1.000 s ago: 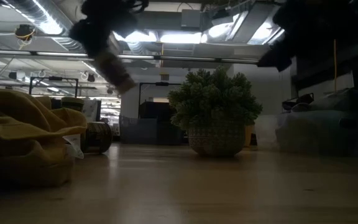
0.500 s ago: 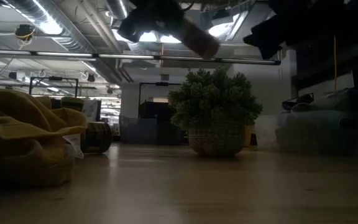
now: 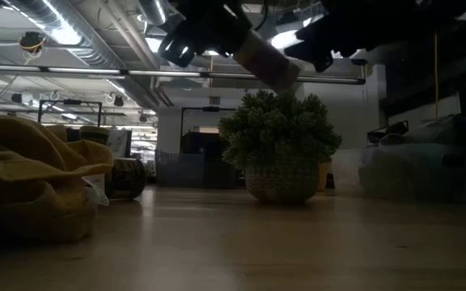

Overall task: Sort spices by type
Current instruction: Put the black spice bottle into the top white bin

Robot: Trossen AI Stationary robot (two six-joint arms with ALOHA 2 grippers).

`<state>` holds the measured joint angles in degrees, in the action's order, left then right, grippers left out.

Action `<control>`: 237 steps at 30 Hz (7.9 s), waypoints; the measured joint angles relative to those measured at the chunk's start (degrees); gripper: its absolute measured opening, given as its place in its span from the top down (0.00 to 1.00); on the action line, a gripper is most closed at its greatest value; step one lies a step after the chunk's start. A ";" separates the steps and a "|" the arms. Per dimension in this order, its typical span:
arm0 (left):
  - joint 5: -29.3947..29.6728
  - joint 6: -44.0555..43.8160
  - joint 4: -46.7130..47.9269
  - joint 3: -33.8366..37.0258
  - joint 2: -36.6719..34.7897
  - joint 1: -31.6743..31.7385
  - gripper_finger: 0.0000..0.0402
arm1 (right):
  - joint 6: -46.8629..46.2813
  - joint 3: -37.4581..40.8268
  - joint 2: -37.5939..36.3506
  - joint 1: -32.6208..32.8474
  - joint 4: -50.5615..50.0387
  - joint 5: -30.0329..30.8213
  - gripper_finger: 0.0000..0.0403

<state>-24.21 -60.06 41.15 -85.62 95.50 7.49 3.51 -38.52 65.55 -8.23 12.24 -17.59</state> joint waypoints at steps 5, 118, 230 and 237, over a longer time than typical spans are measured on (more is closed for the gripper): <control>-1.39 -1.91 -0.86 0.00 0.74 0.14 0.51 | 3.83 -1.91 2.58 0.86 -2.62 0.06 0.27; 43.55 41.45 -8.06 10.01 -14.93 -25.19 0.44 | -8.18 -1.97 7.39 8.59 11.95 2.69 0.53; 12.37 -20.69 40.89 9.99 -26.50 -35.82 0.53 | -7.75 -1.99 7.39 8.59 5.52 1.60 0.23; 15.63 -22.31 40.94 9.99 -20.61 -40.93 0.53 | -7.74 -1.99 7.39 8.59 5.13 1.68 0.23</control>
<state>-8.58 -82.37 82.08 -75.64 74.90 -33.45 -4.23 -40.51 72.95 0.36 17.37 -15.90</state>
